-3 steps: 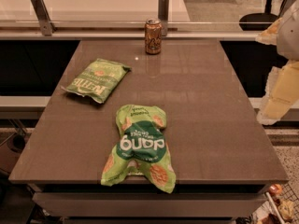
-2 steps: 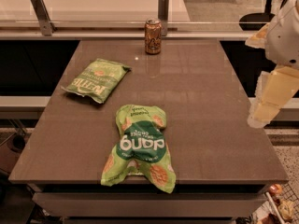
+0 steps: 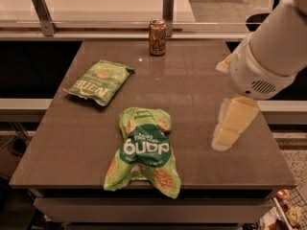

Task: Move green rice chip bag near orange can

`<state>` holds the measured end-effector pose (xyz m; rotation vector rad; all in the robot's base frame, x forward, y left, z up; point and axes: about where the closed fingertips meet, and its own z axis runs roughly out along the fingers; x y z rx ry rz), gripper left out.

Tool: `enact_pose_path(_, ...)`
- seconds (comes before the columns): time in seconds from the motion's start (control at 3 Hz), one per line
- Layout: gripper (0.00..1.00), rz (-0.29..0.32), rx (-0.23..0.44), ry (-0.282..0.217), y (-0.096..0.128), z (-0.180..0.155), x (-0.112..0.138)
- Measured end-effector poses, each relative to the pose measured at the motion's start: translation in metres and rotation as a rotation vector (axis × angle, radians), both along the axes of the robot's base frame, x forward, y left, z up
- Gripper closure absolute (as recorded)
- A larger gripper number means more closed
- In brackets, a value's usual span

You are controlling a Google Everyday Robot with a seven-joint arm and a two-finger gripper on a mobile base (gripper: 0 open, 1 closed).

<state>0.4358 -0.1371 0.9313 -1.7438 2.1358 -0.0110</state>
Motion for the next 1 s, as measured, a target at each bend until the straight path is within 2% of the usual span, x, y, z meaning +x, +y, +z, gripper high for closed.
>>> enact_pose_path(0.33,0.00,-0.027,0.062,0.027,0.036,-0.030,-0.012)
enact_pose_path(1.0,0.00,-0.082,0.177,0.069,0.081,-0.060,-0.043)
